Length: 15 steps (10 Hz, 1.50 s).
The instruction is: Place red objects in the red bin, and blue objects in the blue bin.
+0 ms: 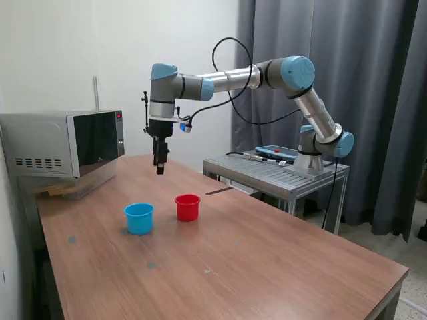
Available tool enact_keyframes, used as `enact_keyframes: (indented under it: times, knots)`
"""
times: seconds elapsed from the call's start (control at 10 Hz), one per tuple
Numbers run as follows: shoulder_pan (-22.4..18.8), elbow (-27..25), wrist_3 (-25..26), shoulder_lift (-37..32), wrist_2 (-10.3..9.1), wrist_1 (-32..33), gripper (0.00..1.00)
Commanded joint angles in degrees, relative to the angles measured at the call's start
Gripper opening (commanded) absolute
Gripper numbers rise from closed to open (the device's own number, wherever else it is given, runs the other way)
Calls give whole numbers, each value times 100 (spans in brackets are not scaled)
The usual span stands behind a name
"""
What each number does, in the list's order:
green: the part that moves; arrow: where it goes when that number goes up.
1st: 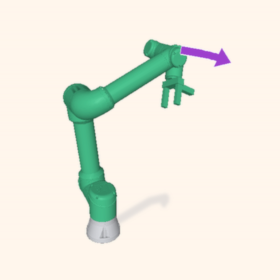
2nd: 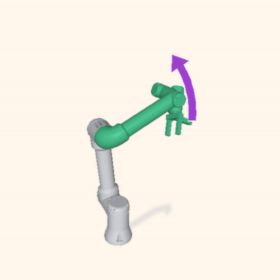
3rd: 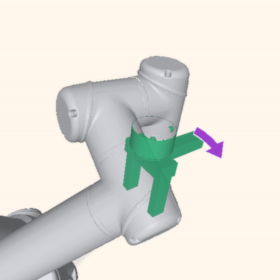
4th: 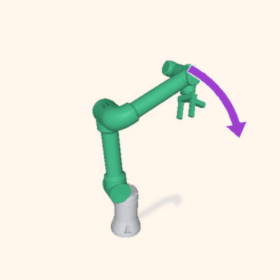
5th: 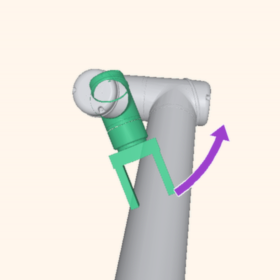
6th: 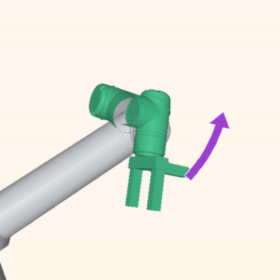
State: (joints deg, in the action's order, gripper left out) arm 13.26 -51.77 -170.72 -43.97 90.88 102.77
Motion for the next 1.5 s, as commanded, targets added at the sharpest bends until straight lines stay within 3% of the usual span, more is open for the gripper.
enact_keyframes:
  times: [0.0, 0.3, 0.5, 1.0, 1.4]
  knots:
    - [-208, 18, -14, -671, -17, -772, 100]
    - [-648, -52, -93, -1235, -35, -1039, 100]
    - [-762, -61, -137, -1455, -210, -1355, 100]
    - [-1193, 53, -146, -1957, -228, -2058, 100]
    - [-1299, 71, -102, -2317, -228, -2147, 100]
